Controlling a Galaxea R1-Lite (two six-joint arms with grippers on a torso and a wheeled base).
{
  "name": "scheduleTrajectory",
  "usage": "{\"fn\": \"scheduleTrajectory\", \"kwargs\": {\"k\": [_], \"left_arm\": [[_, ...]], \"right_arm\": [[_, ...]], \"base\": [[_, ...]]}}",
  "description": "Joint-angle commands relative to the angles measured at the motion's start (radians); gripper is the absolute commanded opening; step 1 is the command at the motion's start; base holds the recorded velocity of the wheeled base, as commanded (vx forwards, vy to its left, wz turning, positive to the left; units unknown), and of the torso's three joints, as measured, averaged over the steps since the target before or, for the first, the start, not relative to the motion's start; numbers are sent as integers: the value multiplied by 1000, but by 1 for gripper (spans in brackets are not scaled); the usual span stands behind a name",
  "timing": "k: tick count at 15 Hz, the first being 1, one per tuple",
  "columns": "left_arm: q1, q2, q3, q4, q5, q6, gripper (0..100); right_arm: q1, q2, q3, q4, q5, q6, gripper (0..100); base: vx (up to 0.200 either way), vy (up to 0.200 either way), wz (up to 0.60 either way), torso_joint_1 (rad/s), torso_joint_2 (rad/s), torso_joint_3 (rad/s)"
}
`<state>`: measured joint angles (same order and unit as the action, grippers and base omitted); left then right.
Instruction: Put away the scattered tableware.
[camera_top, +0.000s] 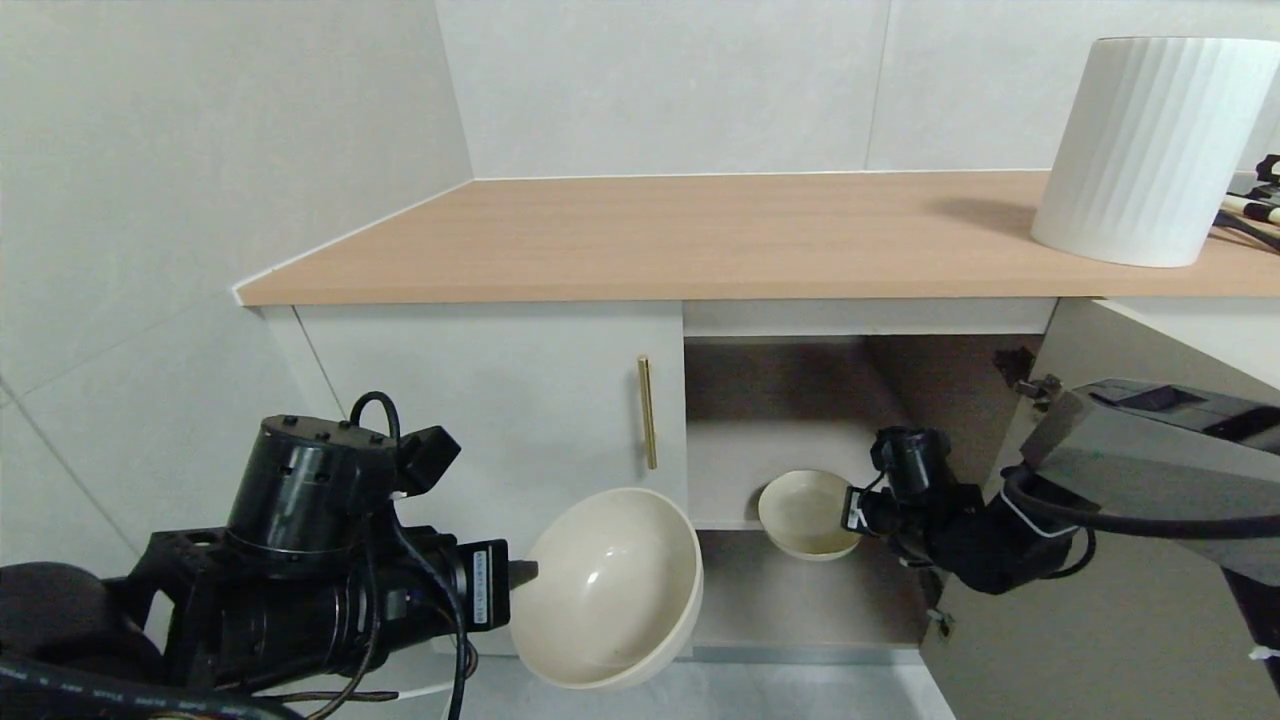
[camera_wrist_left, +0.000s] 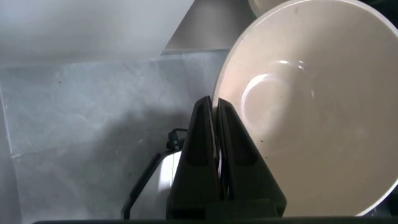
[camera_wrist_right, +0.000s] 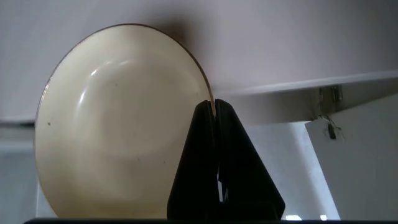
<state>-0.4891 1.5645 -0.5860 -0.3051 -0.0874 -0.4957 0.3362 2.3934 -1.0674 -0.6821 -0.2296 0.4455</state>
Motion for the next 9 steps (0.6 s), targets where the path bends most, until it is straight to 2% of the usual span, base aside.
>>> {"fn": "scheduleTrajectory", "kwargs": {"k": [1,4,7,9], "left_arm": [[0,0,-2,-2,0,0,0],[0,0,-2,-2,2,0,0],[0,0,-2,-2,0,0,0],[0,-1,-2,-2,2,0,0]], "right_arm": [[-19,70,-100,49,-4,18,0],[-20,135,-226,95,-80,36,0],[-32,144,-266,102,-82,39,0],[-43,176,-338,144,-85,41,0]], "base": [[0,0,0,0,0,0],[0,0,0,0,0,0],[0,0,0,0,0,0],[0,0,0,0,0,0]]}}
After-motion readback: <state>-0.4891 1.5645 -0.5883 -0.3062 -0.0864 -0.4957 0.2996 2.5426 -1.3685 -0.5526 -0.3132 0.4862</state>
